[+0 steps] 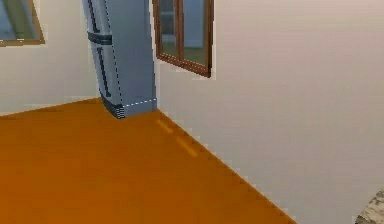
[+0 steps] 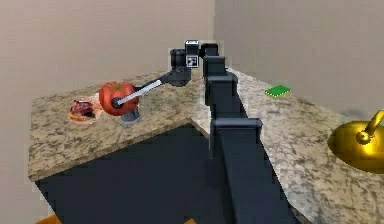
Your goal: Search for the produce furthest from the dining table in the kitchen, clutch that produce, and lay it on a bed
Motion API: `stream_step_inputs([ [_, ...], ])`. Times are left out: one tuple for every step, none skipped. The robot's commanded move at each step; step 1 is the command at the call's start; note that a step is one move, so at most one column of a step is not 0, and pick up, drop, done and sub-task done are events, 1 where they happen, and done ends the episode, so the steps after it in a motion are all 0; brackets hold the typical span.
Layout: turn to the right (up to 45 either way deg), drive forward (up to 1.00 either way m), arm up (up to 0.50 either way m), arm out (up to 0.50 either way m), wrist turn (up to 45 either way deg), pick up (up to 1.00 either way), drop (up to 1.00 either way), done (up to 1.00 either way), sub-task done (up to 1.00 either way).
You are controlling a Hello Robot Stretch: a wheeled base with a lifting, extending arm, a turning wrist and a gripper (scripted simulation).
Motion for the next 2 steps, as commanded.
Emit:
stream_step_inputs([
  [0.0, 0.00, 0.00, 0.00, -45.0, 0.00, 0.00, 0.00, 0.00],
  [0.0, 0.00, 0.00, 0.00, -15.0, 0.00, 0.00, 0.00, 0.00],
])
